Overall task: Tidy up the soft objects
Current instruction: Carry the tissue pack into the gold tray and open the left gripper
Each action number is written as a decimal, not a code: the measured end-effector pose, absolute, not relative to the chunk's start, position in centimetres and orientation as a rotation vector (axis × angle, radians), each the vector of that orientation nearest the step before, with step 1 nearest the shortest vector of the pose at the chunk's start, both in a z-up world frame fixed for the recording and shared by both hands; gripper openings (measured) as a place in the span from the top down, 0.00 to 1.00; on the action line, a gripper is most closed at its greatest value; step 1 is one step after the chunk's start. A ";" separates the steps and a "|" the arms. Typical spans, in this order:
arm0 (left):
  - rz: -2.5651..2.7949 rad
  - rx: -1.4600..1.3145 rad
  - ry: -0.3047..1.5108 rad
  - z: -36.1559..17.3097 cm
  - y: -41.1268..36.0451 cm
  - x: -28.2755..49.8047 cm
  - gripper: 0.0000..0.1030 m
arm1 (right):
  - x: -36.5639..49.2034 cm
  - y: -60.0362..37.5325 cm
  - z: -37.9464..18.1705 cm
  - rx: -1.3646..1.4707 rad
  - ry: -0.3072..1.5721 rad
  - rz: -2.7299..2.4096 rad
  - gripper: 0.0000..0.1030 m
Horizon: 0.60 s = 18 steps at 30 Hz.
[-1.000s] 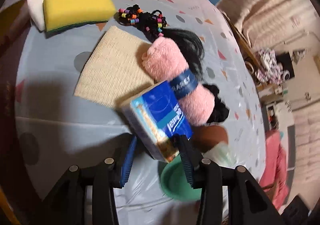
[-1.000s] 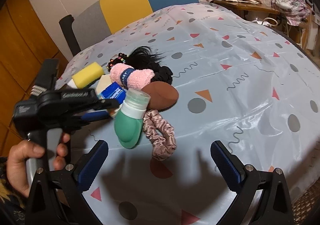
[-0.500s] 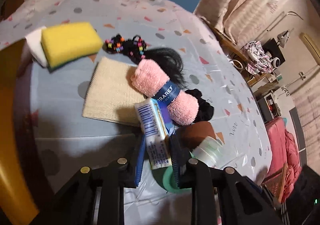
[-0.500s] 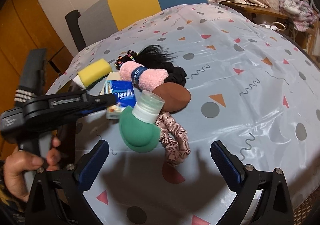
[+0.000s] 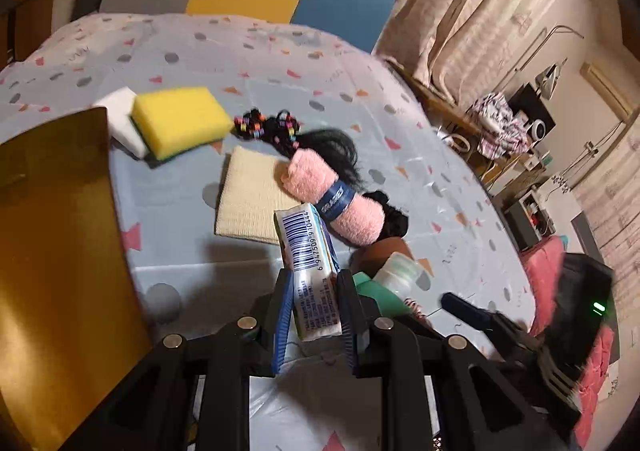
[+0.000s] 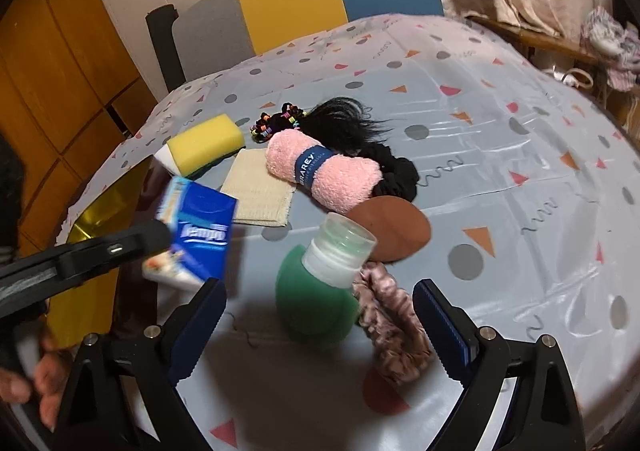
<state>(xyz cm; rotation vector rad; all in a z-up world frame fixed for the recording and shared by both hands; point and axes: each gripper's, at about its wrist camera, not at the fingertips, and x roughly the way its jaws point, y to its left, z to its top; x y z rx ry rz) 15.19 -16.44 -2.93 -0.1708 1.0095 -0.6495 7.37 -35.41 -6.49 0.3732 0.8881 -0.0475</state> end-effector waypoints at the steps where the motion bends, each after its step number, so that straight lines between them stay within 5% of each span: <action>1: -0.652 -0.168 0.997 -2.5 -16.2 14.9 0.79 | 7.6 -35.4 -6.6 0.382 0.890 -0.042 0.07; 4: -0.650 -0.171 0.971 -1.6 -15.3 14.3 0.79 | 8.7 -34.8 -7.1 0.374 0.903 -0.033 0.10; 6: -0.644 -0.191 0.958 -1.0 -14.3 13.9 0.79 | 9.6 -34.2 -7.8 0.359 0.934 -0.029 0.29; 7: -0.639 -0.195 0.951 -0.9 -13.8 13.8 0.79 | 9.9 -34.0 -8.1 0.338 0.947 -0.043 0.53; 8: -0.627 -0.201 0.943 -0.6 -13.0 13.7 0.79 | 10.1 -33.7 -8.3 0.303 0.957 -0.063 0.62; 18: -0.407 -0.183 0.888 0.4 -3.9 13.3 0.79 | 10.9 -34.5 -9.4 0.334 0.983 -0.032 0.61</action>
